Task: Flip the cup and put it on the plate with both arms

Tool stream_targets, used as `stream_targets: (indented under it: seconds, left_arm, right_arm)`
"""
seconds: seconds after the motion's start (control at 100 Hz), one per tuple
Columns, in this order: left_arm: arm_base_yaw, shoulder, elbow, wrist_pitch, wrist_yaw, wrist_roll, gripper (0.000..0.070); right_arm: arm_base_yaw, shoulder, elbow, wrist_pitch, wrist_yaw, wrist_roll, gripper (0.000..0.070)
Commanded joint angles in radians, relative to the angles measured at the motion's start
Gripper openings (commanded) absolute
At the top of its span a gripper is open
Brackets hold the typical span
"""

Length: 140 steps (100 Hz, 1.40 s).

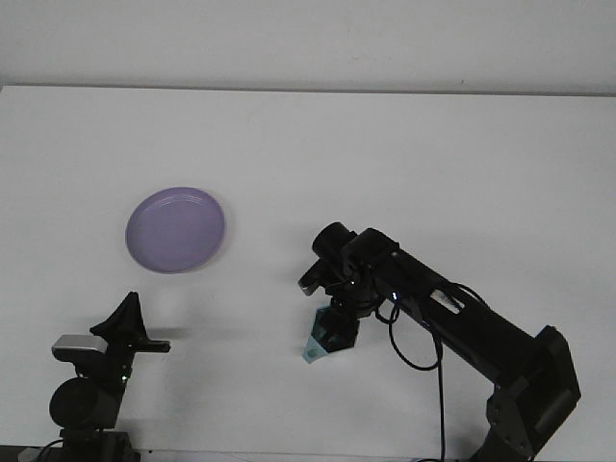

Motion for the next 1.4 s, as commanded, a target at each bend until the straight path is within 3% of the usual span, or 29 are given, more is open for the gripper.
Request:
stream_targets:
  seconds: [0.0,0.22,0.42,0.57,0.73,0.85,1.02,1.13,1.27,1.32,1.39]
  left_arm:
    - [-0.001,-0.002,-0.019,0.010,0.002,-0.002,0.0012]
    - [-0.001,-0.002,-0.019,0.010,0.002,-0.020,0.0012]
    - [-0.001,-0.002,0.002,0.010,0.023,-0.196,0.0012]
    - [-0.001,0.004,0.068,0.003,0.124,-0.245,0.0012]
    - [-0.005,0.075,0.227,-0.119,0.159,-0.252,0.0013]
    - [-0.009,0.188,0.364,-0.228,0.219,-0.223,0.0013]
    - [-0.044,0.413,0.543,-0.352,0.365,-0.115,0.0013]
    - [-0.101,0.572,0.661,-0.464,0.388,-0.068,0.0013]
    - [-0.211,0.782,0.813,-0.617,0.388,0.013,0.0023]
    - [-0.252,0.857,0.868,-0.664,0.388,0.029,0.0080]
    - [-0.309,0.959,0.943,-0.725,0.387,0.035,0.0254]
  right_arm:
    - [-0.003,-0.004,0.055,-0.011,-0.003,-0.019,0.0364]
    - [-0.044,-0.063,0.226,-0.061,0.008,-0.021,0.0395]
    - [-0.128,-0.180,0.315,0.001,0.032,-0.002,0.0395]
    - [-0.229,-0.300,0.262,0.101,-0.002,-0.002,0.0395]
    - [-0.355,-0.507,0.006,0.314,-0.073,0.023,0.0394]
    - [-0.431,-0.692,-0.256,0.514,-0.078,0.067,0.0394]
    - [-0.516,-0.951,-0.583,0.766,-0.066,0.099,0.0391]
    - [-0.544,-1.083,-0.731,0.840,0.005,0.089,0.0390]
    - [-0.557,-1.220,-0.877,0.908,0.038,0.084,0.0390]
    - [-0.558,-1.265,-0.917,0.918,0.057,0.084,0.0390]
    - [-0.558,-1.312,-0.954,0.926,0.081,0.092,0.0390]
